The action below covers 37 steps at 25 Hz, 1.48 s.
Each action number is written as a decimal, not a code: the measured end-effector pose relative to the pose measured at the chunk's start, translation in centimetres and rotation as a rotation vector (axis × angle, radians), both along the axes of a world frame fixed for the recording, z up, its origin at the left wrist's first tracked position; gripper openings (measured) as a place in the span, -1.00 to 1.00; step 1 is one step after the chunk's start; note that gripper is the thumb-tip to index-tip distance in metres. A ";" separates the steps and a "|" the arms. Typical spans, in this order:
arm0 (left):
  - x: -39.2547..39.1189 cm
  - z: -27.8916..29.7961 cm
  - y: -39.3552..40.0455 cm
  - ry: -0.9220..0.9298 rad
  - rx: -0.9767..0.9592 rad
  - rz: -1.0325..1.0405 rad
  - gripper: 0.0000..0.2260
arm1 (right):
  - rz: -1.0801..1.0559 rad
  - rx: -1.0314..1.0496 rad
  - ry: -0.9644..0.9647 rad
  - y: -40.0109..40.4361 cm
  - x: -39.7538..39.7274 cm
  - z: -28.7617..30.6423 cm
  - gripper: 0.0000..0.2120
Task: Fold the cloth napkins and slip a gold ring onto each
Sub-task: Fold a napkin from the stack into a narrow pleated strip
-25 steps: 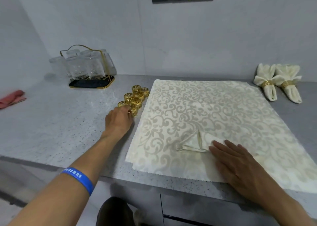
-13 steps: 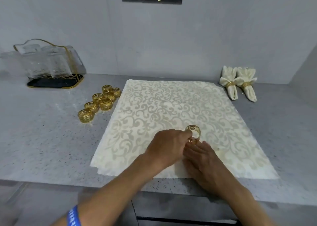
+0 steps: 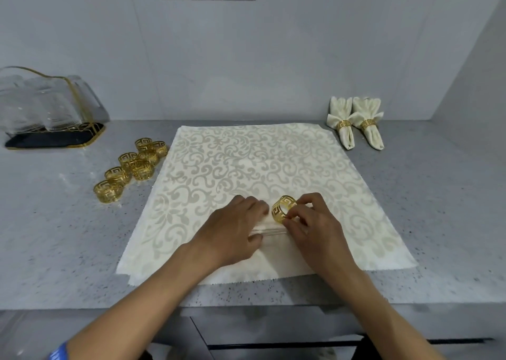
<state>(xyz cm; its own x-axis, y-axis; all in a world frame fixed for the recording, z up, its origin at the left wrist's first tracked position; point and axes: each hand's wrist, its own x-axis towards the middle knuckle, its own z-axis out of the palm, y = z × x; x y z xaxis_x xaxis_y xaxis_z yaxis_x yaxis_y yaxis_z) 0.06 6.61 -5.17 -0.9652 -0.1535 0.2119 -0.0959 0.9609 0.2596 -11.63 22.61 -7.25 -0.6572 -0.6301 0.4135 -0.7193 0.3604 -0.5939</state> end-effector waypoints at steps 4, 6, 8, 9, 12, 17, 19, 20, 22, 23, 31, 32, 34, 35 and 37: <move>-1.2 0.8 0.2 -0.141 -0.281 0.009 -0.59 | -0.015 -0.145 -0.199 0.3 -0.4 -0.2 -0.96; -1.7 0.8 1.1 -0.171 -0.415 0.023 -0.65 | 0.010 -0.225 -0.277 0.5 -0.7 -0.3 -0.90; -1.6 0.7 1.4 -0.142 -0.465 0.041 -0.76 | 0.014 -0.268 -0.343 0.5 -0.9 -0.1 -0.89; -1.7 0.6 1.4 -0.112 -0.500 0.023 -0.78 | 0.005 -0.279 -0.374 0.5 -0.9 0.1 -0.91; -1.9 0.8 1.1 -0.125 -0.544 -0.030 -0.72 | -0.021 -0.317 -0.473 0.6 -1.2 0.5 -0.97; -2.1 0.8 1.1 -0.147 -0.630 -0.085 -0.68 | -0.009 -0.422 -0.731 1.0 -1.2 1.6 -0.90; -2.5 1.1 0.9 -0.128 -0.620 -0.093 -0.71 | -0.038 -0.496 -0.889 2.2 -1.8 2.8 -0.88; -2.5 1.2 0.9 -0.145 -0.602 -0.093 -0.75 | -0.082 -0.477 -0.867 3.2 -2.3 3.3 -0.88; -2.8 1.2 0.5 -0.119 -0.530 -0.047 -0.85 | -0.178 -0.385 -0.753 5.3 -2.8 3.9 -0.87; -3.1 1.4 0.2 -0.129 -0.504 -0.029 -0.86 | -0.208 -0.345 -0.712 6.3 -2.8 4.0 -0.87; -3.0 2.7 -0.1 -0.185 -0.306 -0.044 -0.91 | -0.190 -0.192 -0.720 5.8 -1.9 2.7 -0.86; -2.9 3.3 -0.3 -0.193 -0.258 -0.055 -0.92 | -0.174 -0.197 -0.746 5.6 -1.9 2.9 -0.87; -2.6 5.0 -0.8 -0.248 -0.149 -0.094 -0.83 | -0.146 -0.228 -0.852 5.8 -2.1 3.2 -0.98; -2.4 5.8 -1.0 -0.287 -0.106 -0.116 -0.78 | -0.123 -0.252 -0.922 6.1 -2.5 3.3 -0.90; -2.1 7.0 -1.5 -0.330 -0.022 -0.141 -0.72 | -0.024 -0.278 -1.090 7.0 -3.1 3.8 -0.74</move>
